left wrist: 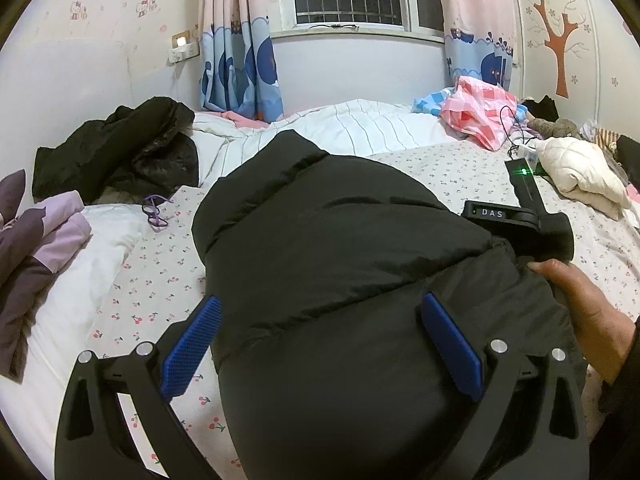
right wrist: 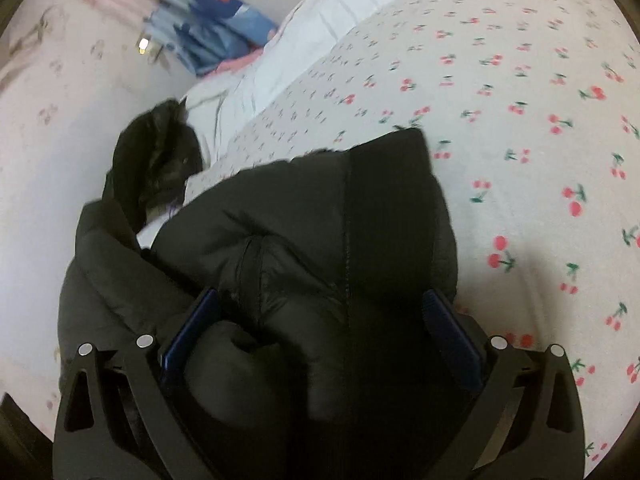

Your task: Fold large clothes

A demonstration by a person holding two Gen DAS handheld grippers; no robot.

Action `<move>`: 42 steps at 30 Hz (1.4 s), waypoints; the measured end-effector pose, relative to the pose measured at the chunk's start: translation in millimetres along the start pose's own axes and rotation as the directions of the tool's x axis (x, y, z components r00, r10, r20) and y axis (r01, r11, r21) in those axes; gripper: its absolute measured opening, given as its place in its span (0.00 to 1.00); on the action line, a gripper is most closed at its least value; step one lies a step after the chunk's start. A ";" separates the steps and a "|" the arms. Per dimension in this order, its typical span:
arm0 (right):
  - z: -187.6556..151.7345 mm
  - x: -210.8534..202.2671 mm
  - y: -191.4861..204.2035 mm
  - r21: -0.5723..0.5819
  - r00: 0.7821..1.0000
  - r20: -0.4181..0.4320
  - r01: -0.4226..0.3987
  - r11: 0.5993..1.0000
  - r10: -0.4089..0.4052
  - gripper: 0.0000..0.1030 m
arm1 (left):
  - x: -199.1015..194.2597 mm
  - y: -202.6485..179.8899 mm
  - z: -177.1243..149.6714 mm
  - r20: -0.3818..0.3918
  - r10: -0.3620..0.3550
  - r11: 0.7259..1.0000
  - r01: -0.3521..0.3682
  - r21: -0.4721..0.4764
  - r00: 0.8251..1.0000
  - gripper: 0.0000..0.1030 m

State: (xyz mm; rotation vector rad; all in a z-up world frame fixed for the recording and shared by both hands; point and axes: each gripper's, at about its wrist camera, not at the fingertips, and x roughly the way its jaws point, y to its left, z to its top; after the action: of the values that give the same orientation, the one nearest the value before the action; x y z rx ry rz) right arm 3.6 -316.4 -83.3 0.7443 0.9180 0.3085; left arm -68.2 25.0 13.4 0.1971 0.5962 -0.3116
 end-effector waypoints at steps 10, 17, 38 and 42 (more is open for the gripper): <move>-4.1 8.0 9.6 -0.034 0.999 -0.043 -0.031 0.999 0.030 0.94 | -0.6 -2.0 -1.1 0.000 0.005 1.000 -0.005 0.005 1.000 0.93; 0.2 -5.5 2.2 0.031 0.996 -0.018 -0.082 0.996 0.082 0.94 | -4.4 -1.1 -1.2 0.004 0.012 1.000 -0.012 0.021 1.000 0.93; -59.5 -93.0 -19.8 0.179 0.982 -0.021 -0.183 0.967 0.190 0.94 | 54.4 150.2 -61.9 -0.147 -0.469 0.651 0.228 -0.724 0.871 0.93; -69.2 -89.7 -15.6 0.162 0.982 -0.068 -0.164 0.973 0.177 0.94 | 62.5 151.4 -66.7 -0.117 -0.503 0.610 0.256 -0.750 0.856 0.93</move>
State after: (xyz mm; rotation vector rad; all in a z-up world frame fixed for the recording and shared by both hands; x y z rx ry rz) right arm -106.0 -344.9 -66.5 0.9638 0.9655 0.4246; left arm -2.0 170.2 -62.9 -0.6804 1.0516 -0.4498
